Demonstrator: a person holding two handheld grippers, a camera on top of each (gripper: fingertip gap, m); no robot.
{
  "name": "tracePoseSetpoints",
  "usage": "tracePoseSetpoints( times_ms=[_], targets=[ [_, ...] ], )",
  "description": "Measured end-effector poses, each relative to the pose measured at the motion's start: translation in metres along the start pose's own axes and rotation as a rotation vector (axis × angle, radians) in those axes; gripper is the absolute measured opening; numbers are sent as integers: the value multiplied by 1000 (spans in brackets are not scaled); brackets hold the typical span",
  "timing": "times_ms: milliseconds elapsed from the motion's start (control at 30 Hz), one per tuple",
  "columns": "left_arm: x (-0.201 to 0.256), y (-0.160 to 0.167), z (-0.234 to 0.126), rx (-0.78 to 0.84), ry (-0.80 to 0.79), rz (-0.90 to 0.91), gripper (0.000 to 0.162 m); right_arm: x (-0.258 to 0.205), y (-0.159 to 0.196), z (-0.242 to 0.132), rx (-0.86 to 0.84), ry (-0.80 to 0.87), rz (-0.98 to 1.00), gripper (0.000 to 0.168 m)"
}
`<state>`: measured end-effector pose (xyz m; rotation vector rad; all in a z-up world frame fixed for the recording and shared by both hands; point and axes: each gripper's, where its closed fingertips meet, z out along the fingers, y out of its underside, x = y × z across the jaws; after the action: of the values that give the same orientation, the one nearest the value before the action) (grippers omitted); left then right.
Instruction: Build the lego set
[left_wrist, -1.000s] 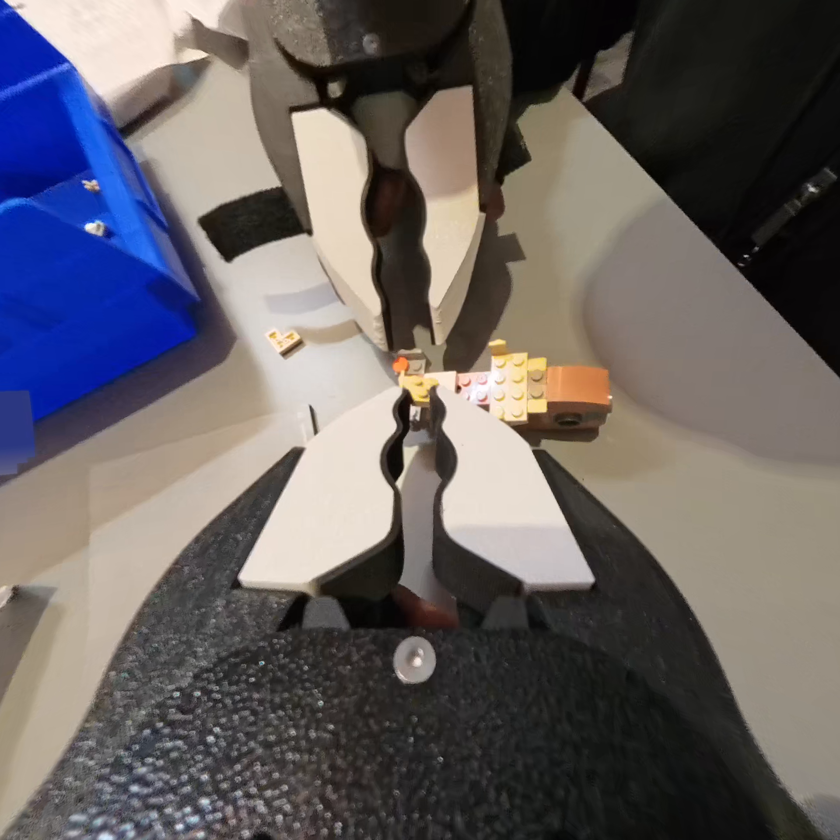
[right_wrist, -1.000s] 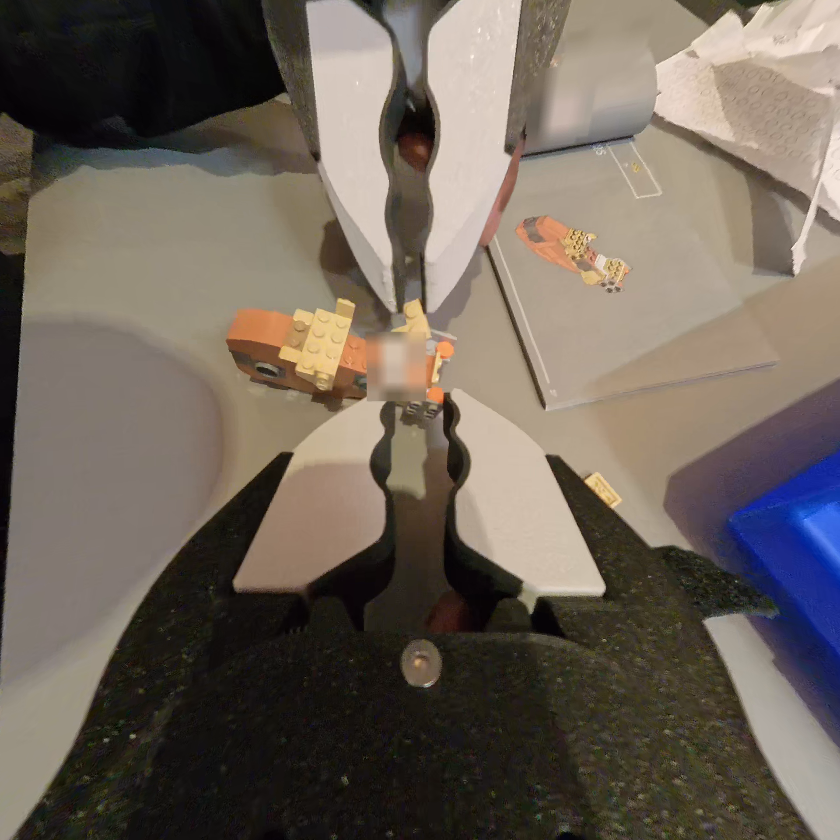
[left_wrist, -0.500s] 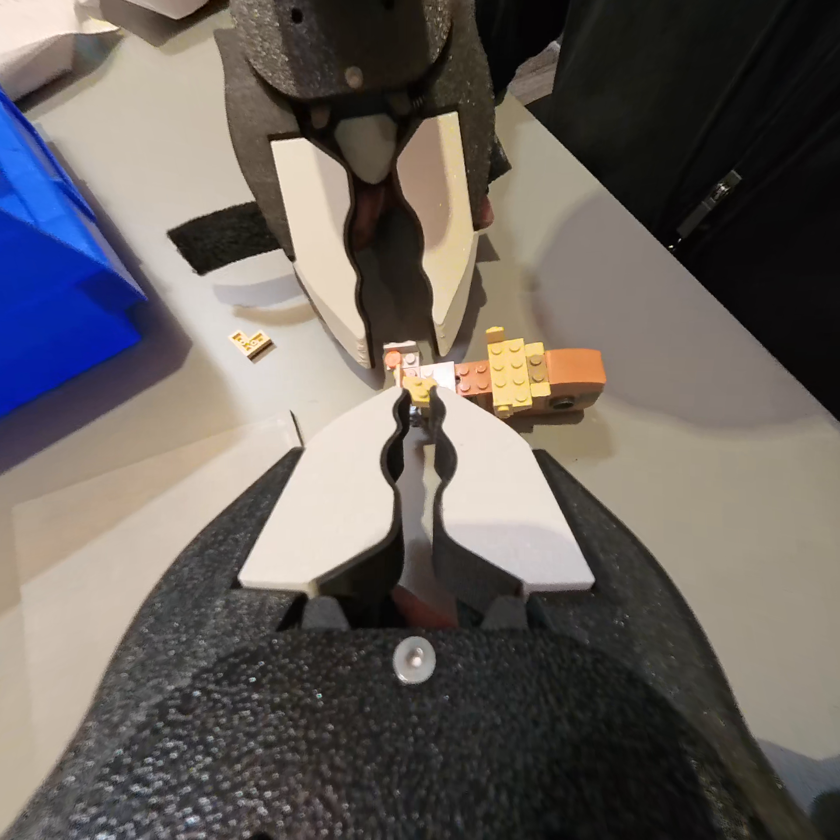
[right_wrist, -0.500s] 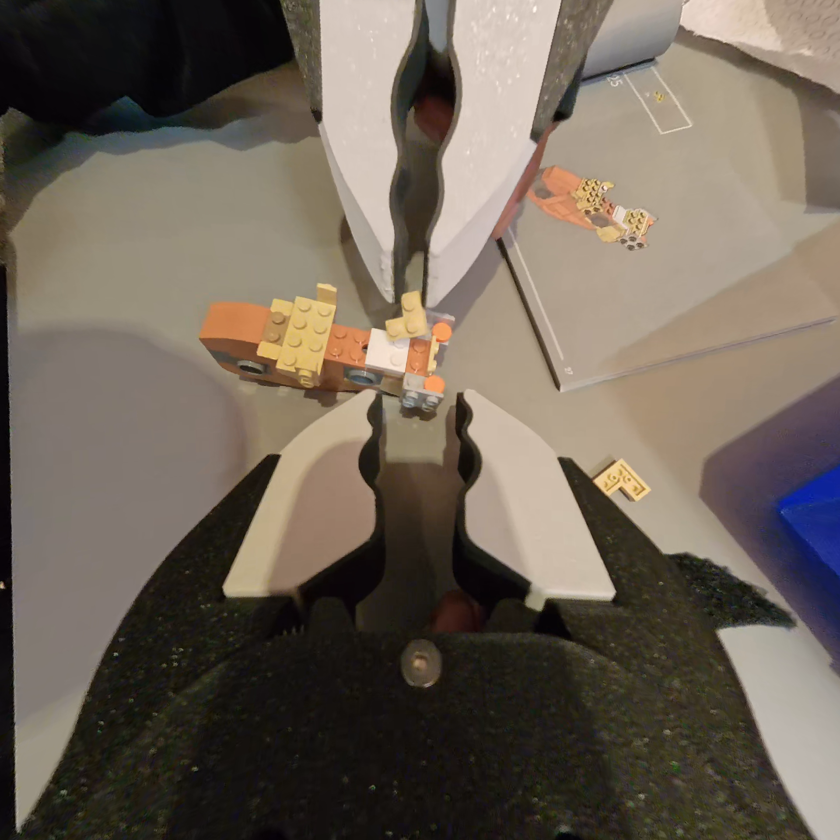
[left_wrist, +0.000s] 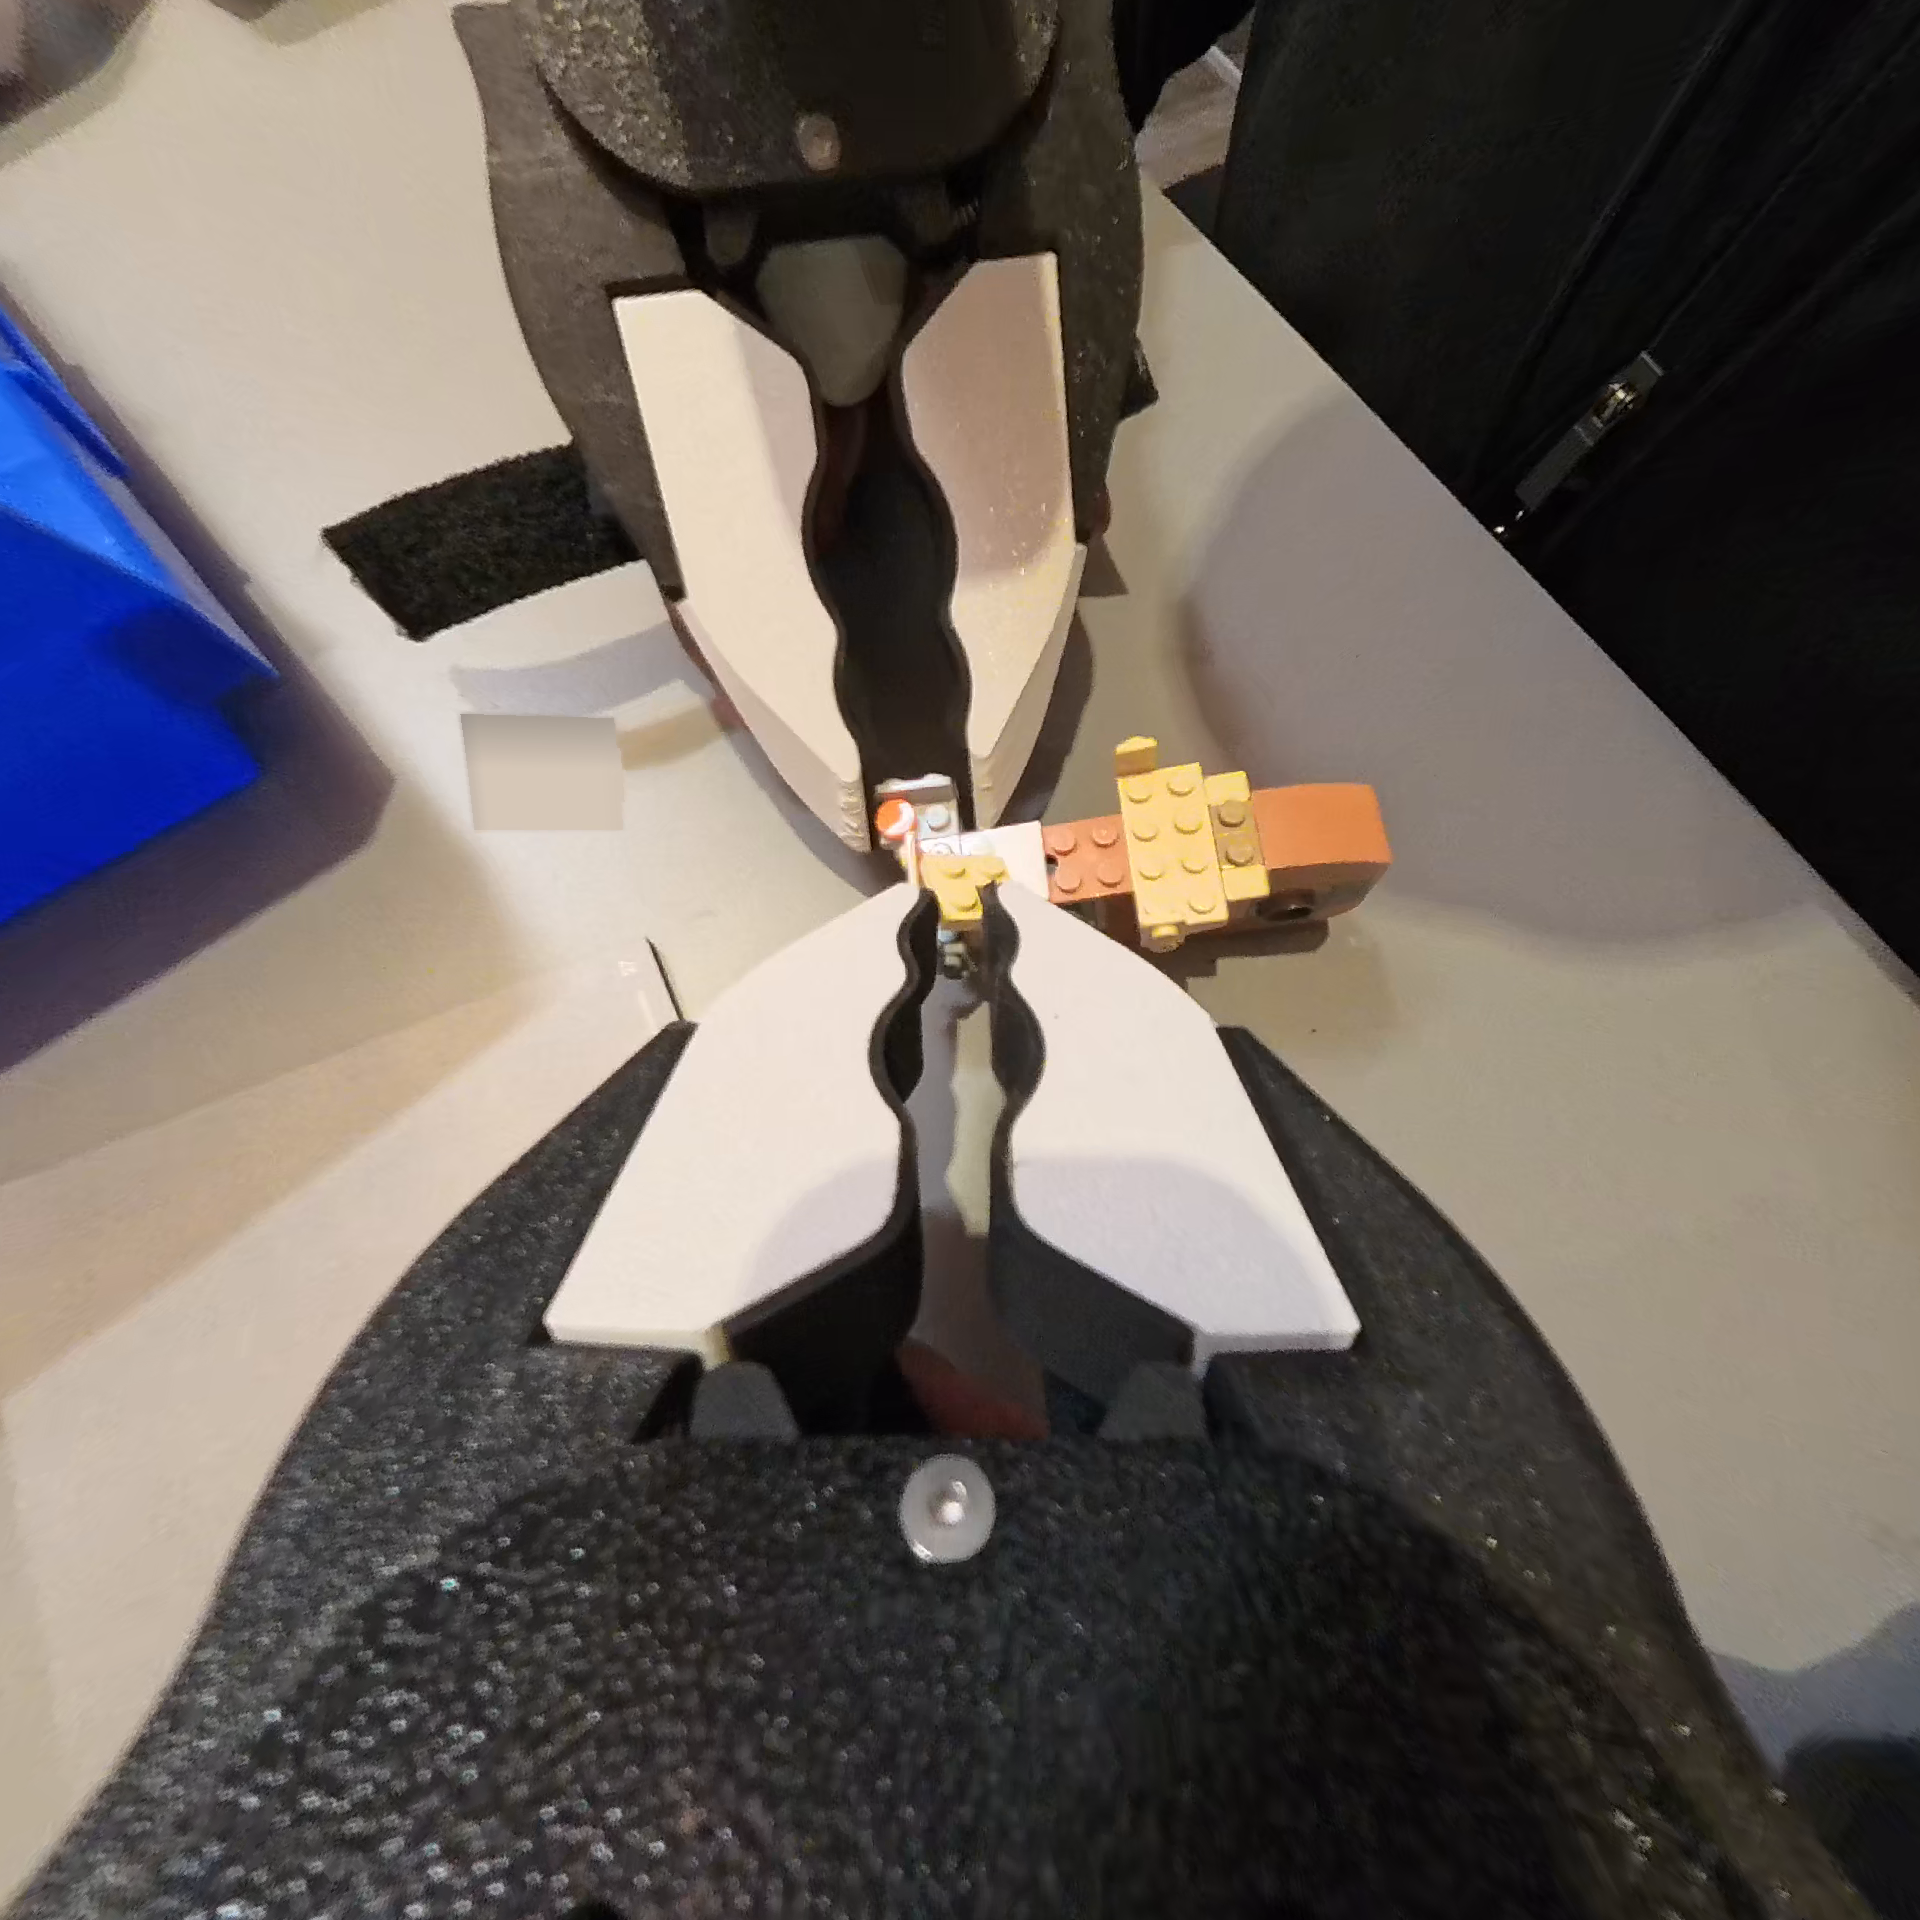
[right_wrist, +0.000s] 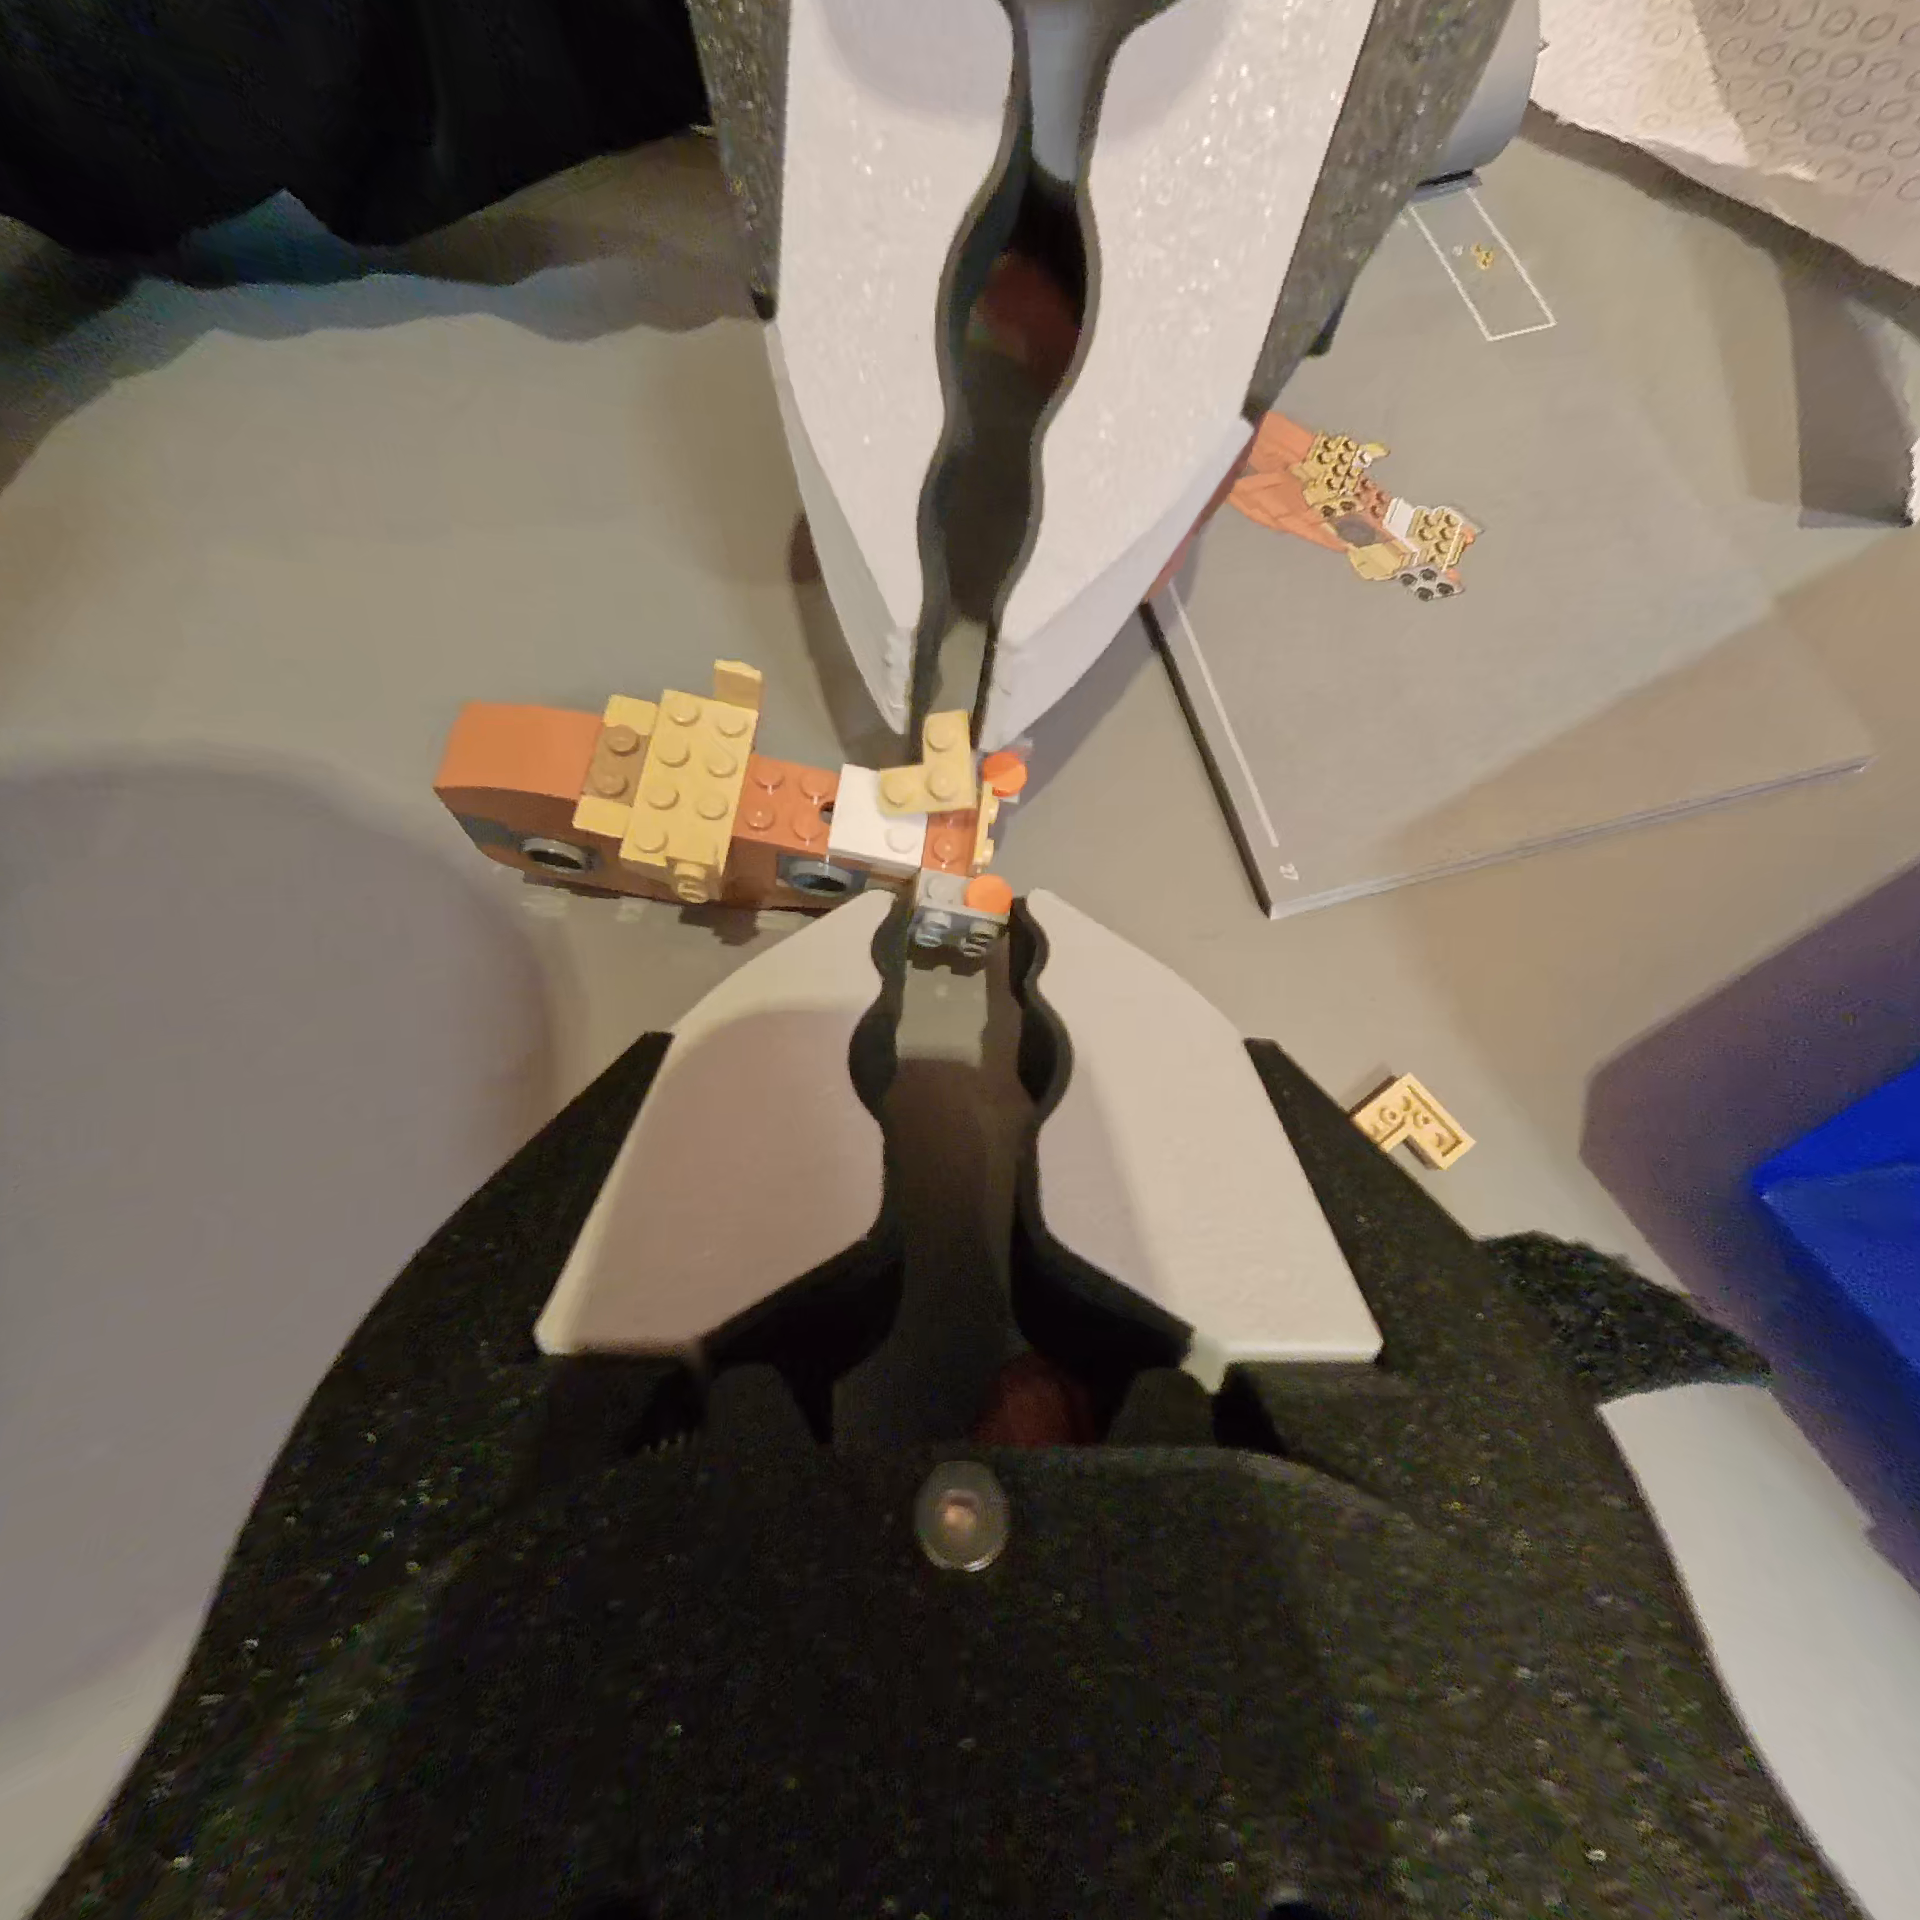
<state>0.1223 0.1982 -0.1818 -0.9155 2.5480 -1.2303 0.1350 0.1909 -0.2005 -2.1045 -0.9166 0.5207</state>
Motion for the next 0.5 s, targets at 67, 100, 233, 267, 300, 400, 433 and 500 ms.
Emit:
tracePoseSetpoints(
  times_ms=[67, 100, 233, 267, 300, 400, 433, 500],
  targets=[
    [0, 2, 1, -15, 6, 0, 7, 0, 0, 0, 1, 2, -4, 19],
    [0, 2, 1, -21, 8, 1, 7, 0, 0, 0, 2, 2, -5, 19],
    [0, 3, 1, -40, 16, 7, 7, 0, -1, -1, 11, 7, -20, 18],
    [0, 3, 1, -44, 17, 10, 7, 0, -1, -1, 12, 8, -22, 18],
    [0, 4, 2, -50, 18, 12, 7, 0, -1, -1, 13, 8, -23, 18],
    [0, 5, 2, -64, 20, 18, 7, 0, -2, -1, 16, 8, -26, 18],
    [0, 5, 2, -67, 19, 19, 7, 0, -2, -1, 17, 8, -26, 18],
    [0, 6, 2, -72, 17, 20, 7, -1, -2, -1, 19, 8, -28, 18]
  ],
)
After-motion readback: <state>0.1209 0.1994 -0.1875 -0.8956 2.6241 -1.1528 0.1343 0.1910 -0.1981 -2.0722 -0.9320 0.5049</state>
